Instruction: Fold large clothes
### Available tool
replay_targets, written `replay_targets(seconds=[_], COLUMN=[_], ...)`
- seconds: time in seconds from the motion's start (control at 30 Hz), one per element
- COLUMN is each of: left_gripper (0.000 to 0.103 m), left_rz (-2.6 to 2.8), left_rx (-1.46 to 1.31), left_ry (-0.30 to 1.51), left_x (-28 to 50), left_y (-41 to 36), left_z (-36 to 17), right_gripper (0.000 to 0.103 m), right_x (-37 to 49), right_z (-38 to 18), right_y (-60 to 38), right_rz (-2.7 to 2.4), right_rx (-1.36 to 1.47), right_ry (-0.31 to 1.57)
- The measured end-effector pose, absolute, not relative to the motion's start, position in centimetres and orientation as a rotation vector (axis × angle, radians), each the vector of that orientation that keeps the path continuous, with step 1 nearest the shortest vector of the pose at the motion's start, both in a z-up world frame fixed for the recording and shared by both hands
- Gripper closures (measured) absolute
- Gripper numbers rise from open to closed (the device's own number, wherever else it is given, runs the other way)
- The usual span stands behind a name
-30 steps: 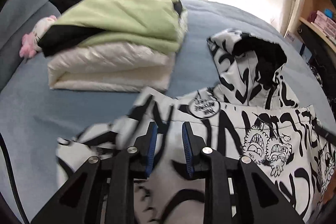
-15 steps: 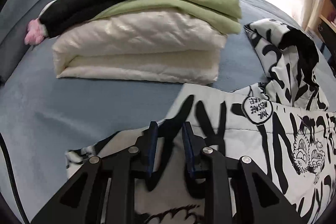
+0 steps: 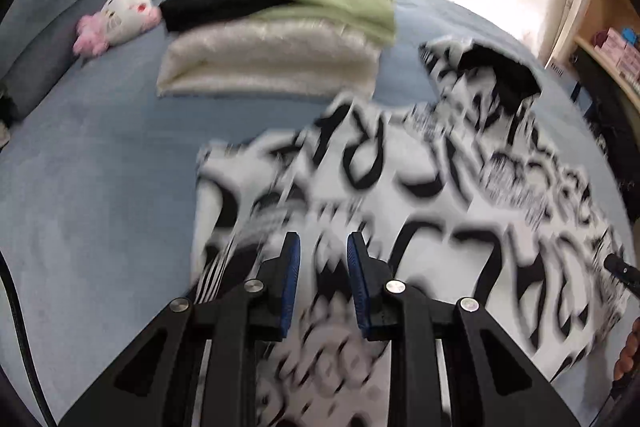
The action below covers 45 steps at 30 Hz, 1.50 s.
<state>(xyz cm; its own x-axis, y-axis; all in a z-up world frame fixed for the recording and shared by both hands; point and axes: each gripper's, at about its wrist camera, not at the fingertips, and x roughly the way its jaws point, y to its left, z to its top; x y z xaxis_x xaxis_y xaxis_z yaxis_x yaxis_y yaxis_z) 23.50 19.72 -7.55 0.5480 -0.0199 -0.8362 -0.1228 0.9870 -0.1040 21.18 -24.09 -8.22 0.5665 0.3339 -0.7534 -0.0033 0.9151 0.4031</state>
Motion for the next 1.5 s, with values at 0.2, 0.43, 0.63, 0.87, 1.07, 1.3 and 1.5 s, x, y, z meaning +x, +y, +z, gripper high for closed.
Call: replay_targets(seconds=[0.2, 0.43, 0.63, 0.87, 1.07, 1.3, 1.5], left_gripper=[0.093, 0.098, 0.098, 0.098, 0.098, 0.098, 0.096], left_rz=[0.086, 0.1, 0.105, 0.085, 0.083, 0.086, 0.032], left_rx=[-0.211, -0.241, -0.203, -0.268, -0.29, -0.274, -0.148], left_ry=[1.016, 1.026, 1.012, 1.025, 1.034, 1.05, 1.02], left_x=[21.5, 21.6, 21.4, 21.2, 21.2, 21.3, 22.7], left_y=[22.8, 24.0, 23.3, 24.2, 24.5, 24.2, 20.8], left_z=[-10.0, -10.5, -10.5, -10.4, -10.6, -10.2, -6.0], right_gripper=[0.079, 0.095, 0.093, 0.091, 0.091, 0.091, 0.09], right_x=[19.3, 15.1, 14.2, 14.3, 14.4, 14.4, 15.5], right_z=[-11.4, -10.7, -10.7, -11.5, -11.9, -11.8, -10.7], right_y=[-25.8, -34.9, -34.6, -34.8, -34.4, -34.2, -33.4], right_rz=[0.101, -0.098, -0.115, -0.122, -0.109, -0.116, -0.116], right_rx=[0.329, 0.465, 0.447, 0.506, 0.513, 0.502, 0.459], right_ry=[1.013, 0.95, 0.958, 0.965, 0.996, 1.002, 1.072])
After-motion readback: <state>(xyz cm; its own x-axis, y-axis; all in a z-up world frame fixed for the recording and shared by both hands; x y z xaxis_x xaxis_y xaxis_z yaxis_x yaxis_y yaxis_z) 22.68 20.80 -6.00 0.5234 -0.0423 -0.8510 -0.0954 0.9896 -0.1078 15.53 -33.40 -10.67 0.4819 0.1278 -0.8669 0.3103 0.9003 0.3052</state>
